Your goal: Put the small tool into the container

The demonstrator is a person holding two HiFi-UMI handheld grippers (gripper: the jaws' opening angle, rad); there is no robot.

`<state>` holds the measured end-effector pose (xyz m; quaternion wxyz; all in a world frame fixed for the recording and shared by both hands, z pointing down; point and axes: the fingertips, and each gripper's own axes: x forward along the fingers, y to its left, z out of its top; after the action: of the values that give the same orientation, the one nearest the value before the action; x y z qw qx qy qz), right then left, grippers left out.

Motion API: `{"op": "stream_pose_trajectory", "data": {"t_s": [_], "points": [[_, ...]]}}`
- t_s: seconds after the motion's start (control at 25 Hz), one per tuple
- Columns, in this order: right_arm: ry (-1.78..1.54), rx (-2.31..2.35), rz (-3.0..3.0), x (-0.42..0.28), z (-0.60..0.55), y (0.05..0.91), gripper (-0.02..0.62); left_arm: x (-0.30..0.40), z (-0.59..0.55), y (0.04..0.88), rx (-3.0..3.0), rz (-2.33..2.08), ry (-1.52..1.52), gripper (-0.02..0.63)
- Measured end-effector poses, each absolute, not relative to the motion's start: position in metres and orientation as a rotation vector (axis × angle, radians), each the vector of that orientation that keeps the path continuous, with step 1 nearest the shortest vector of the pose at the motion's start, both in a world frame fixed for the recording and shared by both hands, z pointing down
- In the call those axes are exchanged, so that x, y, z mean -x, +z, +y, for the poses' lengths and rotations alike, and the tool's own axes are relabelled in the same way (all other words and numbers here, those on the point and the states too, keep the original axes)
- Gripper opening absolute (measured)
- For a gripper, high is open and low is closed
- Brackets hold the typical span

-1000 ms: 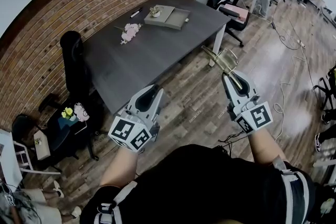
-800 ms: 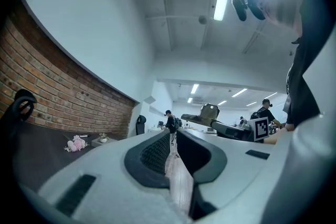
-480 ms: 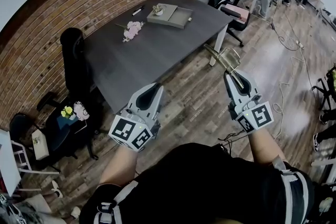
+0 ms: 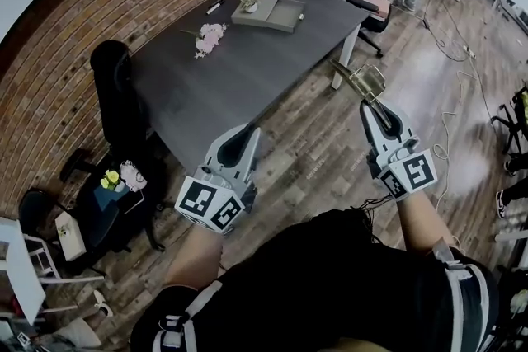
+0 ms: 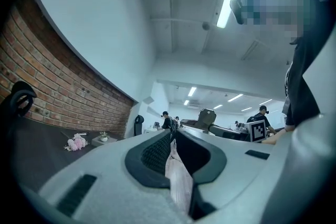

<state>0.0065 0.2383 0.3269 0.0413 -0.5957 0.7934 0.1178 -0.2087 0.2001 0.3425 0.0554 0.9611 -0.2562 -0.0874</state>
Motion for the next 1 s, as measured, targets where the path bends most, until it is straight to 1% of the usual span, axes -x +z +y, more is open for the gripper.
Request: {"op": "stream_pose_trajectory", "data": {"t_s": [0.16, 0.32, 0.64, 1.0], "points": [[0.348, 1.851, 2.424, -0.005, 0.227, 0.331, 0.055, 0.216, 0.187, 0.35, -2.926, -0.779, -0.224, 0.029], [0.336, 1.856, 2.434, -0.004, 0.212, 0.332, 0.055, 0.216, 0.167, 0.35, -2.892, -0.771, -0.246, 0.028], [0.335, 1.839, 2.48, -0.024, 0.166, 0.337, 0.055, 0.196, 0.129, 0.356, -2.913, -0.817, -0.206, 0.028], [0.353, 1.741, 2.53, -0.06, 0.091, 0.329, 0.055, 0.155, 0.067, 0.35, -2.888, -0.885, -0.221, 0.025]]}}
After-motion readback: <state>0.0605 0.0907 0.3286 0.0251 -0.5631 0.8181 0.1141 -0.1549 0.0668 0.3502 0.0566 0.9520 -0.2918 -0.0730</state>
